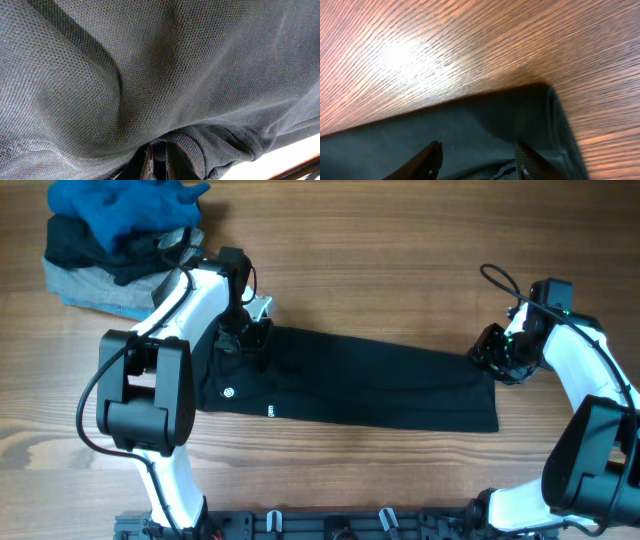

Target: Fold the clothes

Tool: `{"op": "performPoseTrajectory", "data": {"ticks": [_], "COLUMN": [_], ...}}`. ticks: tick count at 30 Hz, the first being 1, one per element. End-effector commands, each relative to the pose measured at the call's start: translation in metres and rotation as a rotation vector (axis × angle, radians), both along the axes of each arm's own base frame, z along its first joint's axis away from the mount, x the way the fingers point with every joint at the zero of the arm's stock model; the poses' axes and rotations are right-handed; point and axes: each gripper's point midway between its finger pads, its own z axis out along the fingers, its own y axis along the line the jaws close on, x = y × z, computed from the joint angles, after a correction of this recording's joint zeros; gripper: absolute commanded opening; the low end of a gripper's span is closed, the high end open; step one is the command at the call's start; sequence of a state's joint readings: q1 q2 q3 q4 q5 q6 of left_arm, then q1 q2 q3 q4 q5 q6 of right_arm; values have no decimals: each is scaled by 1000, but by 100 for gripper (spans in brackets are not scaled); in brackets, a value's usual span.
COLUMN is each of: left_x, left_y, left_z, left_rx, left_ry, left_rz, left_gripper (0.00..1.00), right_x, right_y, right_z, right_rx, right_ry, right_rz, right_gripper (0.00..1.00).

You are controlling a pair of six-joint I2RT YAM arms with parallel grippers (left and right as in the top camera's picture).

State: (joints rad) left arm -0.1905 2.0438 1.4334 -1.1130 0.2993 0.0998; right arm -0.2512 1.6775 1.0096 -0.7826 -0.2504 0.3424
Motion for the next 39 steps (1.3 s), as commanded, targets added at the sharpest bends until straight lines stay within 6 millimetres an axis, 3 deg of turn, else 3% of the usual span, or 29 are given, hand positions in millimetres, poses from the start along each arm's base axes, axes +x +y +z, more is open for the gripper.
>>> {"op": "performPoseTrajectory", "data": {"ticks": [1,6,8,9,14,17,18,20,22,23,24,25,27,28,30,31,32,33,34,35,39], "left_x": [7,7,7,7,6,6,6,7,8,8,8,8,8,7,7,7,7,8,8,8,8], "left_y": [-1,-1,-1,-1,0,1,1,1,0,0,0,0,0,1,1,1,1,2,4,5,5], "left_z": [12,12,12,12,12,12,12,12,11,12,12,12,12,12,12,12,12,11,10,10,10], "left_rx": [-6,-6,-6,-6,1,6,6,5,4,4,4,4,4,5,5,5,6,13,28,30,30], "left_ry": [-43,-44,-44,-43,-41,-43,-43,-47,-50,-49,-49,-49,-49,-47,-46,-46,-47,-48,-51,-51,-51], "left_rz": [2,2,2,2,1,0,0,0,0,1,1,1,1,1,1,0,0,0,-3,-3,-3], "left_gripper": [11,11,12,11,12,12,13,15,15,15,15,15,15,17,19,20,21,21,21,22,22], "right_x": [-12,-26,-33,-39,-61,-62,-57,-36,-10,7,15,24,20,4,-14,-21,-25,-31,-39,-39,-24], "right_y": [-3,7,17,21,17,8,6,-2,-12,-16,-19,-21,-18,-14,-14,-16,-14,-10,-8,-7,-11], "right_z": [-15,-35,-36,-30,46,56,56,48,45,46,46,48,47,42,35,28,22,15,5,0,-29], "right_rx": [-30,9,63,84,81,25,13,-34,-78,-93,-101,-110,-95,-78,-86,-98,-87,-68,-56,-57,-85], "right_ry": [51,58,72,94,202,205,179,94,-1,-66,-98,-135,-116,-48,38,78,99,124,154,152,49], "right_rz": [4,8,25,48,11,-45,-44,-32,-37,-40,-40,-42,-37,-38,-38,-38,-37,-34,-33,-28,-1], "right_gripper": [50,35,10,4,4,4,5,15,17,28,52,64,41,39,56,50,29,25,43,48,45]}}
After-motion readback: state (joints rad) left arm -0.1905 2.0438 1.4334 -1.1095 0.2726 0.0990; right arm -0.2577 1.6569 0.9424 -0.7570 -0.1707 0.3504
